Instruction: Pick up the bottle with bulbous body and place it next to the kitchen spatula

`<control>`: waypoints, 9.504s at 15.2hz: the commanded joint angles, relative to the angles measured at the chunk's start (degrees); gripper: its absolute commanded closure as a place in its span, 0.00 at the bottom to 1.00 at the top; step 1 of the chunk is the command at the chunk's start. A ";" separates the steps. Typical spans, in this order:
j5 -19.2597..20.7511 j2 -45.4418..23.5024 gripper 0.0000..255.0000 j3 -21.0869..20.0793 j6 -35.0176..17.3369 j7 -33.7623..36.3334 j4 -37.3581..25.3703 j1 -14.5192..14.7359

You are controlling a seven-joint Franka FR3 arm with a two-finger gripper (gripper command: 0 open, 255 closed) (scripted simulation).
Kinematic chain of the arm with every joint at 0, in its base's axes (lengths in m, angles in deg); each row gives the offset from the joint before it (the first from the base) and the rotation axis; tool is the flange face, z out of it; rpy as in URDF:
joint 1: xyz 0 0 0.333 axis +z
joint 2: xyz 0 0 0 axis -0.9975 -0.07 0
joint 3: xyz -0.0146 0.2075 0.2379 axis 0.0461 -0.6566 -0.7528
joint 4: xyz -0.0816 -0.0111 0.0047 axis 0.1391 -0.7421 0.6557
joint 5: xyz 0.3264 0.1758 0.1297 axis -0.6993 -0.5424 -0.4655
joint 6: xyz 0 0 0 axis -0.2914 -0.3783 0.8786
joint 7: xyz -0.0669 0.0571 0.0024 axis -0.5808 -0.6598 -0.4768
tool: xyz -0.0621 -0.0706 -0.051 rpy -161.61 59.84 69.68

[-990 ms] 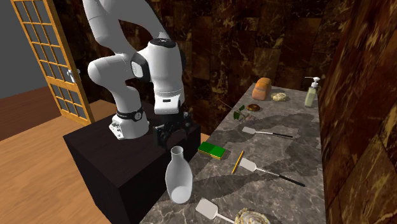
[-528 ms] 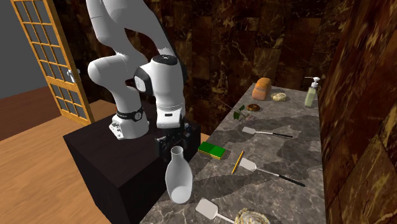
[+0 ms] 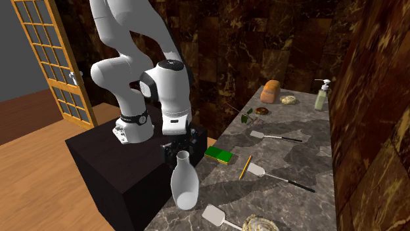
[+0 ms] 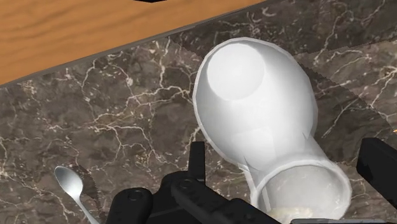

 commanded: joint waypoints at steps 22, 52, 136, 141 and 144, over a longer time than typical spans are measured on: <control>1.04 11.15 1.00 -0.58 12.97 0.78 -1.85 -0.58; 0.66 25.77 1.00 -1.88 41.45 0.92 -15.71 -0.64; 11.05 -35.25 1.00 -30.41 47.55 50.92 -79.23 21.06; 11.55 -36.07 1.00 -30.15 44.17 51.40 -76.57 20.96; 11.91 -36.71 1.00 -29.95 42.21 51.71 -75.19 20.96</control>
